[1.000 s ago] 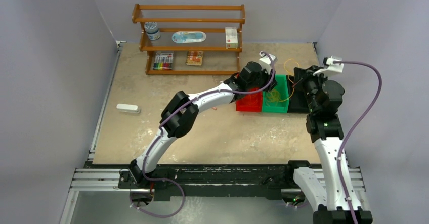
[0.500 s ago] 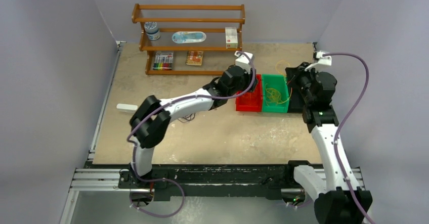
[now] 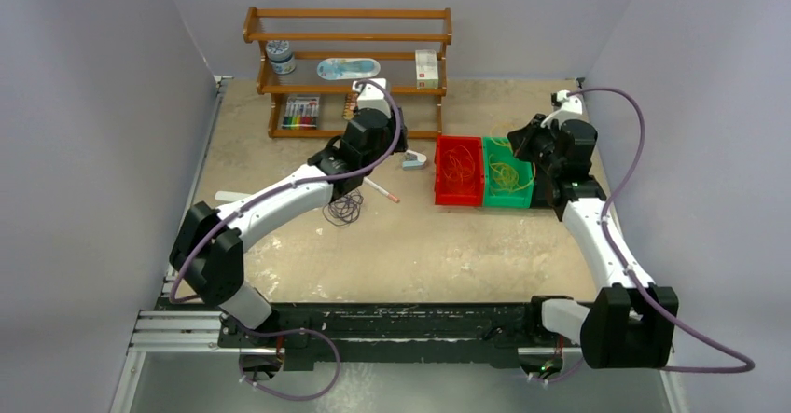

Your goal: Untangle the cables

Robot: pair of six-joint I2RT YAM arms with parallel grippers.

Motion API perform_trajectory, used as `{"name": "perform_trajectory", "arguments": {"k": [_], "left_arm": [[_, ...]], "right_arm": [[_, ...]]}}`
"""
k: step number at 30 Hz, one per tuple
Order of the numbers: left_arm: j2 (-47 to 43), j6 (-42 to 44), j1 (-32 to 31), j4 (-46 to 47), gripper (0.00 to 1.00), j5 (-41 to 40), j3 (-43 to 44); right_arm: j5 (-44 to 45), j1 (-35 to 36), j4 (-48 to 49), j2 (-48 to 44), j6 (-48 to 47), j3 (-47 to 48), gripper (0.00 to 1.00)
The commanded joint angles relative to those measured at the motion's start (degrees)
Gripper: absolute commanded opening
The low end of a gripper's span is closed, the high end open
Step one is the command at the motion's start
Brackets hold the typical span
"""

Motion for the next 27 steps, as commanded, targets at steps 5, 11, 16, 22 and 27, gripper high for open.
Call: {"name": "perform_trajectory", "arguments": {"k": [5,11,16,22,27], "left_arm": [[-7.52,3.17,0.73,-7.21,0.51,-1.82,-1.32],[-10.19,5.13,0.72,-10.31,0.52,-4.13,-2.33],[-10.3,5.27,0.74,-10.46,0.53,-3.99,-2.35],[-9.92,5.61,0.79,-11.51,0.53,-4.14,-2.07],[-10.04,5.8,0.78,-12.56,0.53,-4.79,-1.92]], "right_arm": [[5.97,-0.17,0.22,4.9,-0.71,0.46,0.0],[9.22,-0.1,-0.96,7.73,-1.57,-0.91,0.0],[10.72,0.22,-1.98,12.03,-3.42,0.17,0.0],[12.24,2.58,-2.26,17.39,-5.31,1.92,0.0],[12.55,5.34,-1.34,21.62,-5.32,3.52,0.01]]}}
